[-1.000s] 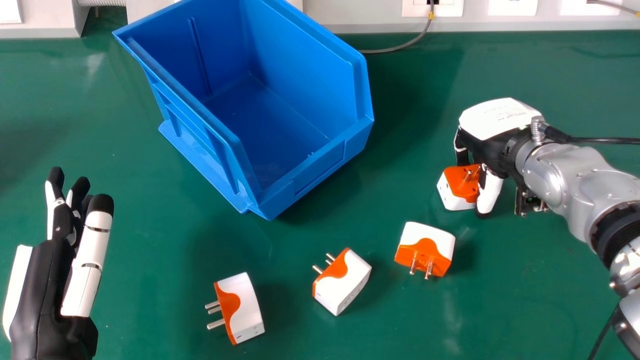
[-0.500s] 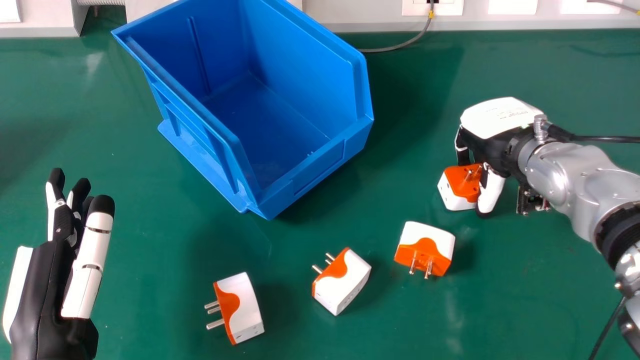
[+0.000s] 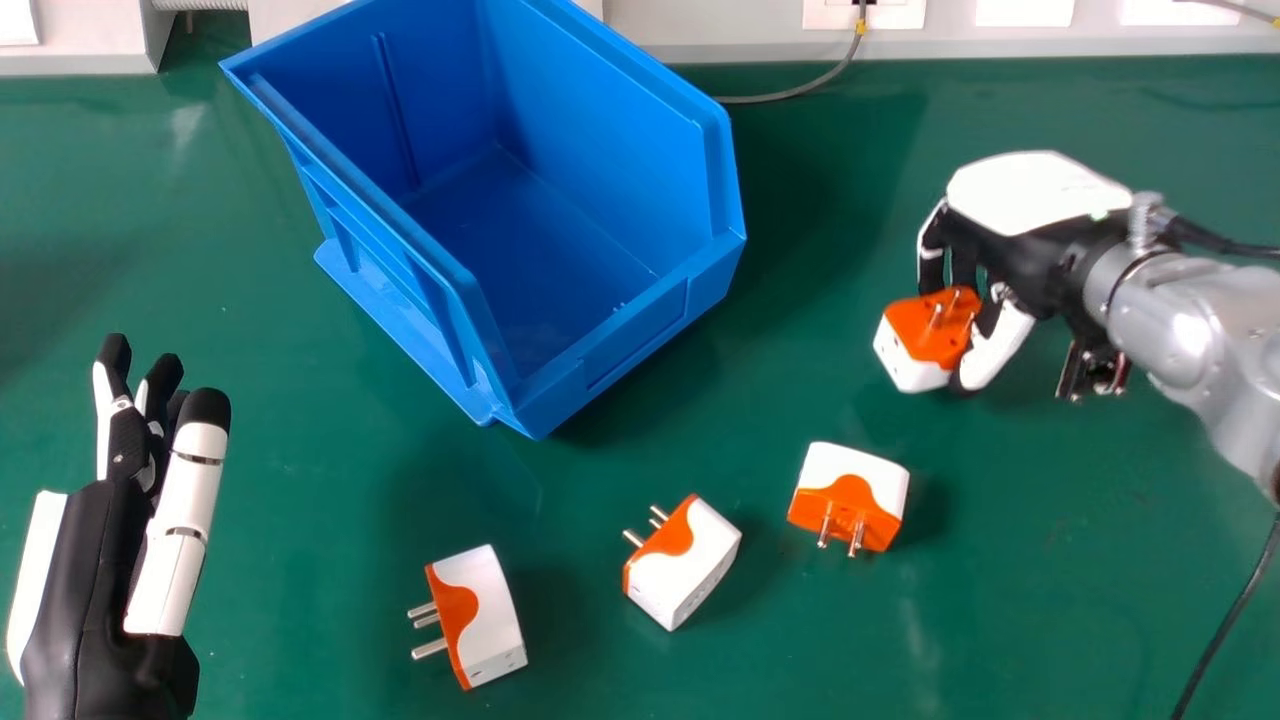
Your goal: Pick all objects and put in blue box
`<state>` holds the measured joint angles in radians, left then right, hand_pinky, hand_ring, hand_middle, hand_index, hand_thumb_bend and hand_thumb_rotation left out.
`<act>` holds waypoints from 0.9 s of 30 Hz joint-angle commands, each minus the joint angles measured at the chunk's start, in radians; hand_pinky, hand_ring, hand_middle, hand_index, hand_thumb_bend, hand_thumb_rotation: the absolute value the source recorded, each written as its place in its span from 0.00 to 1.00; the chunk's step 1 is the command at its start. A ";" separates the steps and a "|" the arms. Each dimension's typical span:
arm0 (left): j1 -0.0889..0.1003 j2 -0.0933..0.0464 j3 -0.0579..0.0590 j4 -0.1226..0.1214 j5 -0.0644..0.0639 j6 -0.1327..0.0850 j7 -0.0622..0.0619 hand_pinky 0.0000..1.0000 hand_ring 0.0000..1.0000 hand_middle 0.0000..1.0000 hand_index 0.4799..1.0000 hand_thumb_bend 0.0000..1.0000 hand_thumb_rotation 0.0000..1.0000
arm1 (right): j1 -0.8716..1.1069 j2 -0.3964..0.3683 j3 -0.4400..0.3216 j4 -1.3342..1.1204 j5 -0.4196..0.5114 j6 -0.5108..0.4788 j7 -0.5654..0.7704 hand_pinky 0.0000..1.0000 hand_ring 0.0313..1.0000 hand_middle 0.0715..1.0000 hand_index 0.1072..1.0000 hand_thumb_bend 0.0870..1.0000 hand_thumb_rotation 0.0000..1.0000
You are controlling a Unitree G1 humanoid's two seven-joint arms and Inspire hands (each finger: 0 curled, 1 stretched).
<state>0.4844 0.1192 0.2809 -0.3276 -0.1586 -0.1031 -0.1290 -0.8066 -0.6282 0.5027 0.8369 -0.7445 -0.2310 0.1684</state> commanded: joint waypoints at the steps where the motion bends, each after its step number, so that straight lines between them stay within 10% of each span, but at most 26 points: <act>1: -0.008 0.003 0.007 -0.002 -0.005 -0.011 -0.001 0.96 1.00 1.00 1.00 0.42 0.81 | 0.018 -0.041 -0.042 -0.075 0.029 -0.002 0.012 0.07 0.40 0.44 0.44 0.46 0.00; 18: -0.046 0.001 0.012 0.010 -0.021 0.015 -0.002 0.96 1.00 1.00 1.00 0.41 0.82 | 0.220 -0.103 -0.218 -0.458 0.102 0.009 0.081 0.07 0.39 0.44 0.44 0.46 0.00; 27: -0.059 0.004 0.008 0.027 -0.018 0.009 -0.003 0.96 1.00 1.00 1.00 0.41 0.82 | 0.291 -0.102 -0.265 -0.607 0.134 0.018 0.124 0.07 0.17 0.42 0.43 0.46 0.00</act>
<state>0.4282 0.1190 0.2824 -0.2951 -0.1731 -0.0827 -0.1304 -0.5151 -0.7172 0.2705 0.2609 -0.6323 -0.2102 0.2913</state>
